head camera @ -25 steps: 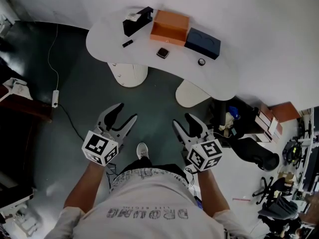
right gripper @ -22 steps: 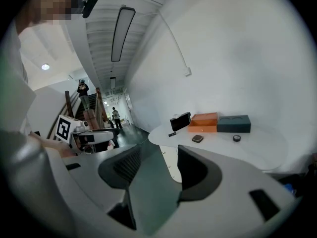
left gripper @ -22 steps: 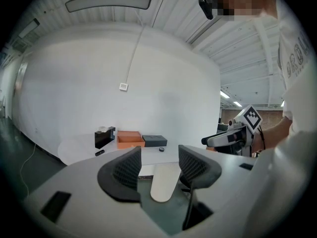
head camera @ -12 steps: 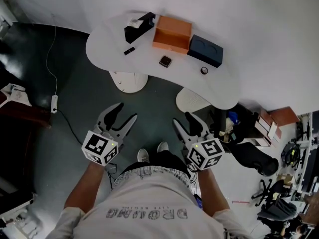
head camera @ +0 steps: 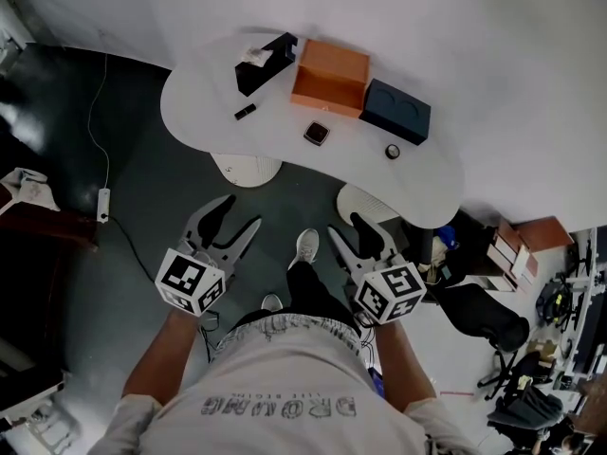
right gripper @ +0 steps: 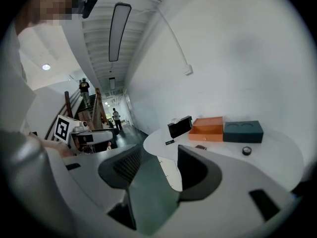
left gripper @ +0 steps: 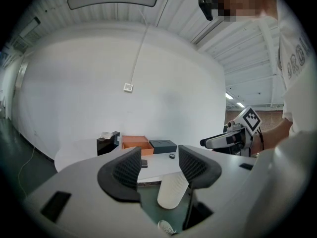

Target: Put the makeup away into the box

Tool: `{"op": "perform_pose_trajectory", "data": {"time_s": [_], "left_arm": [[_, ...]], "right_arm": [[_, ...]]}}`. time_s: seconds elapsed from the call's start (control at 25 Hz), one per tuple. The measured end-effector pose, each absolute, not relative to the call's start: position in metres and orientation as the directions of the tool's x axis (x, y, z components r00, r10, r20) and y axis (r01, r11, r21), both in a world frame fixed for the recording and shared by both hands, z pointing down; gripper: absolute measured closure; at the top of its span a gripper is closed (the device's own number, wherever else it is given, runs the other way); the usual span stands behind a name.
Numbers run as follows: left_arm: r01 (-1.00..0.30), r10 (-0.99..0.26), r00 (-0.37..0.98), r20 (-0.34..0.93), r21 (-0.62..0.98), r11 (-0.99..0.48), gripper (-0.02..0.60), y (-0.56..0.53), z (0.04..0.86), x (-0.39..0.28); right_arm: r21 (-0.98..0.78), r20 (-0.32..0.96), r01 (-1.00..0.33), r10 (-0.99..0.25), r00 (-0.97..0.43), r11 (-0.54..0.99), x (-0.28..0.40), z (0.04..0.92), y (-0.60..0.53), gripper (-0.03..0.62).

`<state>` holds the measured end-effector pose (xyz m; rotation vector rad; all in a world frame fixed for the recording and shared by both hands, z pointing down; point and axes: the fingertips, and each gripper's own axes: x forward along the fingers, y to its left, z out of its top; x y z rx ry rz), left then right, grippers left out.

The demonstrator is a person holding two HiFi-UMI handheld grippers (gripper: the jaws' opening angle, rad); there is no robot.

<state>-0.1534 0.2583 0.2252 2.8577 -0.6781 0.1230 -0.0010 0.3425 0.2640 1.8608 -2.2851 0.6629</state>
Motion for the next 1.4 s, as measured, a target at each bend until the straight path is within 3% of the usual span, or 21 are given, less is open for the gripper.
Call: {"op": "perform_pose_trajectory", "data": {"time_s": [0.84, 1.4], "left_arm": [[-0.529, -0.495, 0.845, 0.203, 0.188, -0.827, 0.330, 0.109, 0.247, -0.026], [-0.545, -0.502, 0.831, 0.238, 0.171, -0.821, 0.330, 0.059, 0.247, 0.024]], "right_arm": [[-0.329, 0.399, -0.918, -0.849, -0.347, 0.221, 0.121, 0.292, 0.188, 0.352], [-0.344, 0.398, -0.914, -0.848, -0.350, 0.216, 0.182, 0.296, 0.138, 0.355]]}}
